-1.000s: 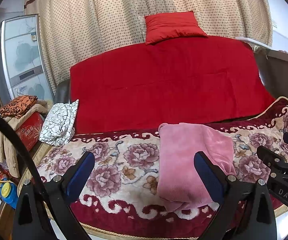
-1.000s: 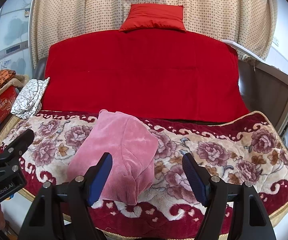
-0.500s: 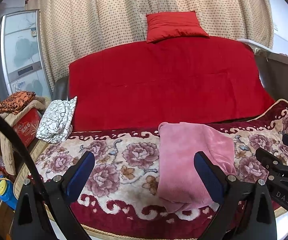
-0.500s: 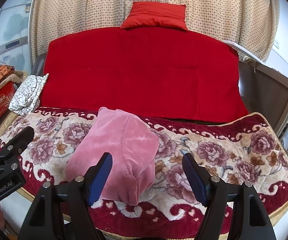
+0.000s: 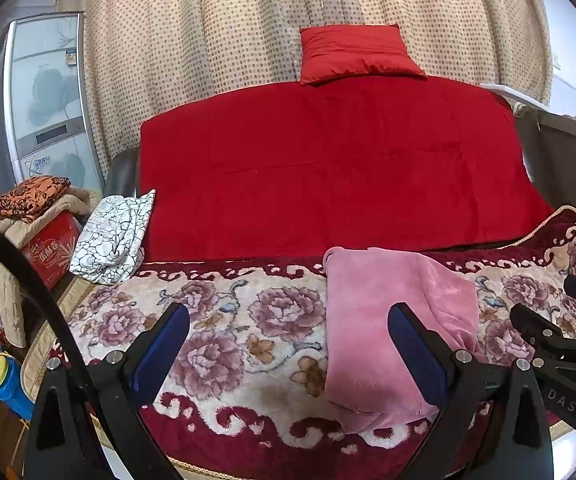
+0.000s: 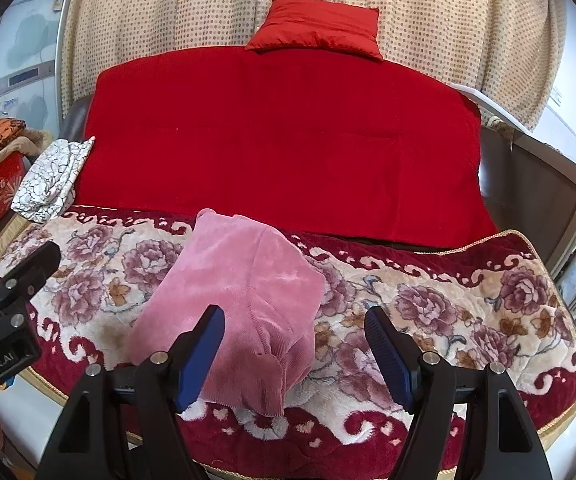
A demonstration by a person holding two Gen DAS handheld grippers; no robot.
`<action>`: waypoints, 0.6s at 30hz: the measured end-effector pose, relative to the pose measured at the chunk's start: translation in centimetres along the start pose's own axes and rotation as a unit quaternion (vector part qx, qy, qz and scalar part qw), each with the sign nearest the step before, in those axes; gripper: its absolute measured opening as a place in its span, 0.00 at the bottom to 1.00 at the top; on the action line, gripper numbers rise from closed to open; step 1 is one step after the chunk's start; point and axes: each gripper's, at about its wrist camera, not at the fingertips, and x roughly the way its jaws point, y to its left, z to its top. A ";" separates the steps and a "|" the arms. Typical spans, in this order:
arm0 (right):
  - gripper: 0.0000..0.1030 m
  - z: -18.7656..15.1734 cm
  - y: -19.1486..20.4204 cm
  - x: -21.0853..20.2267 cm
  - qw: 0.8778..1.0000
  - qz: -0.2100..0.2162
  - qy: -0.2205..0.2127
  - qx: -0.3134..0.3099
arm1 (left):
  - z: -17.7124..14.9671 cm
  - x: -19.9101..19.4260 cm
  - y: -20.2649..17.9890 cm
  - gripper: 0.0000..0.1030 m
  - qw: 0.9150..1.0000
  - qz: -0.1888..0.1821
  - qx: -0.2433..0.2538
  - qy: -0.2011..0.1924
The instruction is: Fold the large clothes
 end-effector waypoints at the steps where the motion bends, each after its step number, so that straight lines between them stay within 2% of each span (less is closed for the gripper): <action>1: 0.74 0.0 0.1 0.1 1.000 0.000 0.001 -0.001 | 0.0 0.1 0.1 0.96 1.000 0.001 0.000 0.000; 18: 0.74 0.4 1.2 3.0 1.000 -0.003 0.016 -0.006 | 0.0 2.3 -0.1 0.96 1.000 -0.013 0.006 0.001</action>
